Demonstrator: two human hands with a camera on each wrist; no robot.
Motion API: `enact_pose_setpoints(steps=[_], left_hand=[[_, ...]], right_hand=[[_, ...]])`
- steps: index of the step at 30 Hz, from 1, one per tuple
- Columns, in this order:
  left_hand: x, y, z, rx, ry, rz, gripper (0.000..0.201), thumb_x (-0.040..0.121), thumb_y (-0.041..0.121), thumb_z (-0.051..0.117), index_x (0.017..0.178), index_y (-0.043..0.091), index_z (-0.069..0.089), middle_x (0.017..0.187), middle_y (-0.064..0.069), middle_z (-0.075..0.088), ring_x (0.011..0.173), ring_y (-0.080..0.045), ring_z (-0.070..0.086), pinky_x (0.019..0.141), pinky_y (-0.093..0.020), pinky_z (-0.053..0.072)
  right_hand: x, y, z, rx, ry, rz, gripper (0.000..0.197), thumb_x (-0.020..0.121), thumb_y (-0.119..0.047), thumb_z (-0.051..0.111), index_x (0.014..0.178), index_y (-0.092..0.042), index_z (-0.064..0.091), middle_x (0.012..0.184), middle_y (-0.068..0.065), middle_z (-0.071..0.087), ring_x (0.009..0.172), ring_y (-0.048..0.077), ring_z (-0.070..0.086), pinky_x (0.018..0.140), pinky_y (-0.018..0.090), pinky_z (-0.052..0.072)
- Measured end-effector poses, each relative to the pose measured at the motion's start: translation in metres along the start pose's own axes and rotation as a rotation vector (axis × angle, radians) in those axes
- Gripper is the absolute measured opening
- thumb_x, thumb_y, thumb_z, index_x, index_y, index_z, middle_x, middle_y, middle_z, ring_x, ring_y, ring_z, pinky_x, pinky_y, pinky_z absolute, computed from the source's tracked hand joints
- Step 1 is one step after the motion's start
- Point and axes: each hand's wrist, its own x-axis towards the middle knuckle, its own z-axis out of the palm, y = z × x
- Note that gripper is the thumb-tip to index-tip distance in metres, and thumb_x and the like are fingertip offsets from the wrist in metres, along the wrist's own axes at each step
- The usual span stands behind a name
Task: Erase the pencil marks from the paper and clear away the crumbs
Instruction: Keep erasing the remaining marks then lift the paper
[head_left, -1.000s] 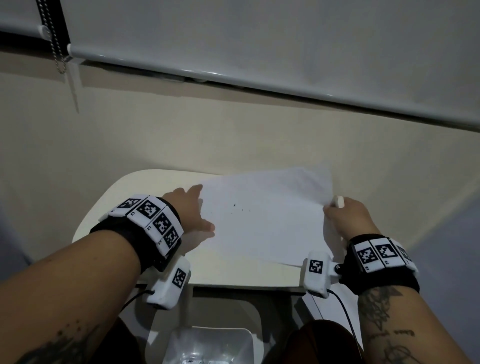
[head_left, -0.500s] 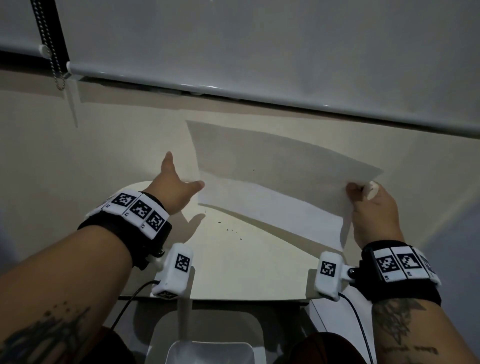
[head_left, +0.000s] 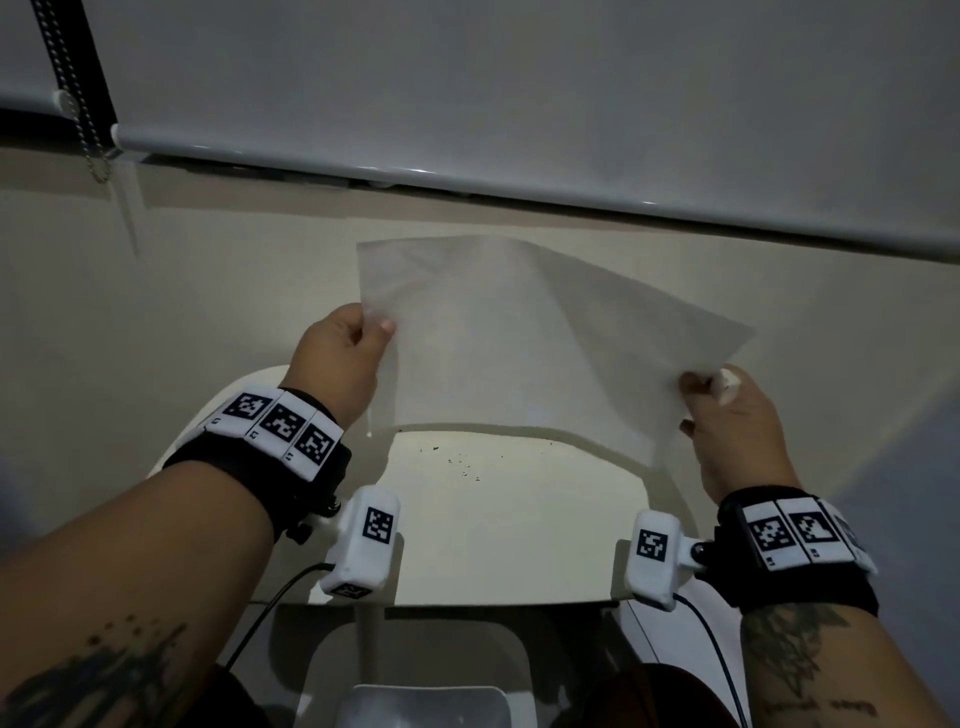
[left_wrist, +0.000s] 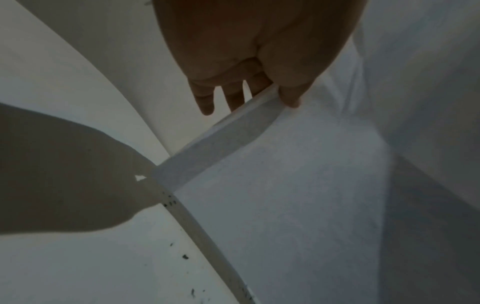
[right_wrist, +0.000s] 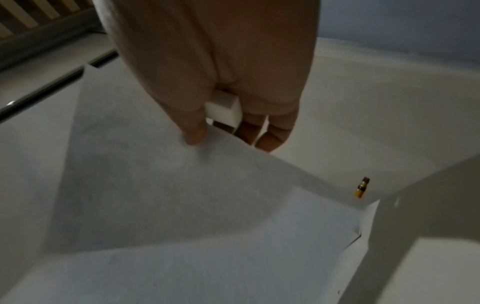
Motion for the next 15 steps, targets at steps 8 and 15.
enact_pose_setpoints(steps=[8,15], left_hand=[[-0.009,-0.007,0.003,0.179,-0.026,0.054,0.022,0.102,0.025,0.048,0.092,0.015,0.064,0.074,-0.007,0.062,0.063,-0.019,0.051,0.06,-0.026,0.042],[-0.017,-0.011,0.001,0.315,0.008,0.055,0.032,0.101,0.024,0.047,0.074,0.007,0.05,0.061,-0.007,0.048,0.057,-0.023,0.044,0.055,-0.033,0.031]], right_hand=[[-0.003,0.0,0.007,-0.073,-0.005,0.03,0.017,0.096,-0.019,0.057,0.08,-0.022,0.059,0.081,0.002,0.06,0.077,0.022,0.056,0.079,0.043,0.052],[-0.003,0.001,0.007,-0.135,0.017,0.036,0.015,0.096,-0.02,0.056,0.082,-0.021,0.06,0.08,0.003,0.062,0.075,0.023,0.058,0.078,0.042,0.053]])
